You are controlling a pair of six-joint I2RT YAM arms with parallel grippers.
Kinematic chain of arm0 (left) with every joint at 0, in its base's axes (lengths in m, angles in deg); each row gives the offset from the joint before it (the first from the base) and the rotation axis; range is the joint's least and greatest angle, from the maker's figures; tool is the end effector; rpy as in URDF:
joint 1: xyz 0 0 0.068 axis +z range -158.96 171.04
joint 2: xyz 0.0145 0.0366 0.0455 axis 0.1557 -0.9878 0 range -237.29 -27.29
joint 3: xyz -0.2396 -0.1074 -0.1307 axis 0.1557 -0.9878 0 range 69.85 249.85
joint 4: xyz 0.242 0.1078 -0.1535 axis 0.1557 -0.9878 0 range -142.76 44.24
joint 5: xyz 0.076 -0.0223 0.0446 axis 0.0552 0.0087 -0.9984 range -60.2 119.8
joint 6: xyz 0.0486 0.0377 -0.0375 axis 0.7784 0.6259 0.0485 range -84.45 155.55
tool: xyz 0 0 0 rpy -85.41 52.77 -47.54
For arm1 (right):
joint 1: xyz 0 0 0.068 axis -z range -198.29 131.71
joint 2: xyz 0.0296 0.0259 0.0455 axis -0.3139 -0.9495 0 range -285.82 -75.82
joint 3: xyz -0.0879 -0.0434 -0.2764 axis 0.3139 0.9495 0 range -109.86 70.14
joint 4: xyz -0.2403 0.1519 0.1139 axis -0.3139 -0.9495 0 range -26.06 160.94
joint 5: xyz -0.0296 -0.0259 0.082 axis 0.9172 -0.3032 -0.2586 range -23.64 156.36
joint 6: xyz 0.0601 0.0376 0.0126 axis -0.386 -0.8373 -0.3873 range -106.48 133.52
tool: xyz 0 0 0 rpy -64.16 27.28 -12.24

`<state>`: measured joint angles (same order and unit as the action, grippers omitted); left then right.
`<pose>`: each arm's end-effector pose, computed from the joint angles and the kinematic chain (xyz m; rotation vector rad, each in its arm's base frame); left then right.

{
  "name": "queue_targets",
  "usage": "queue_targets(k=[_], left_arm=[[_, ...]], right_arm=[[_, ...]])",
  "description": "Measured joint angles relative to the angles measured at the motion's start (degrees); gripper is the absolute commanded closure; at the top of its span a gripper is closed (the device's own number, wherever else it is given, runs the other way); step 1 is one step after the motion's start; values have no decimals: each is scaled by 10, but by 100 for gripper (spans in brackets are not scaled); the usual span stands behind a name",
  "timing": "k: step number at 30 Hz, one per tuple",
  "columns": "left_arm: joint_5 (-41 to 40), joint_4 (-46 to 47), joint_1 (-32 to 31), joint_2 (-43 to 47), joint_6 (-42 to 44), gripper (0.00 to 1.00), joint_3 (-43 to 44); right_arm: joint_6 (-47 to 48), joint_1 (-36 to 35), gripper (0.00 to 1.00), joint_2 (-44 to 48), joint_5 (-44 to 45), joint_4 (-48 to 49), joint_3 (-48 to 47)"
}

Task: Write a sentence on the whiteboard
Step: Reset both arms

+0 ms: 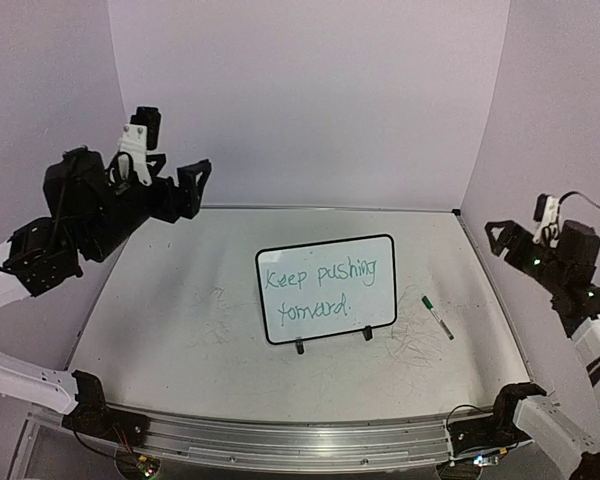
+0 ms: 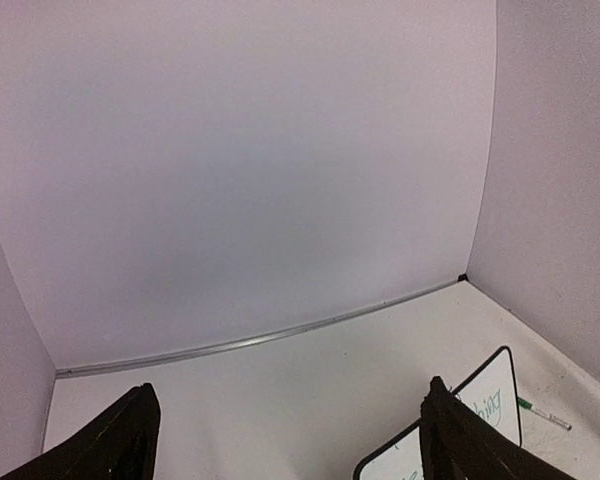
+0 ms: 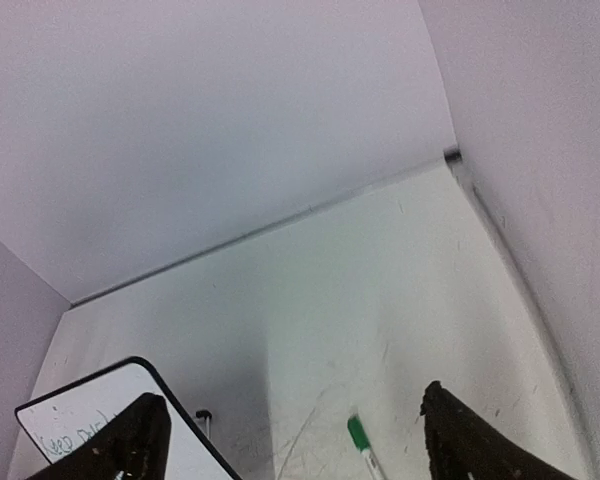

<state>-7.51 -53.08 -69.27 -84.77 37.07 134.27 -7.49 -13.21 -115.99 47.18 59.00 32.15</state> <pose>0.1657 -0.2175 0.4481 0.3393 1.5467 -0.2903 0.2238 -0.0003 0.3145 0.1770 1.8233 0.5000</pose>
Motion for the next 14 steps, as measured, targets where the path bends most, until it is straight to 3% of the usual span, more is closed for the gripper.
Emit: queue_targets(k=[2,8,14], left_arm=[[-4,4,0,18,10,1,18],[2,24,0,70,30,1,59],[14,29,0,108,36,1,61]], right_arm=[[17,0,2,43,-7,-16,-63],[65,0,2,113,-7,-26,-255],[90,0,2,124,20,-40,-318]])
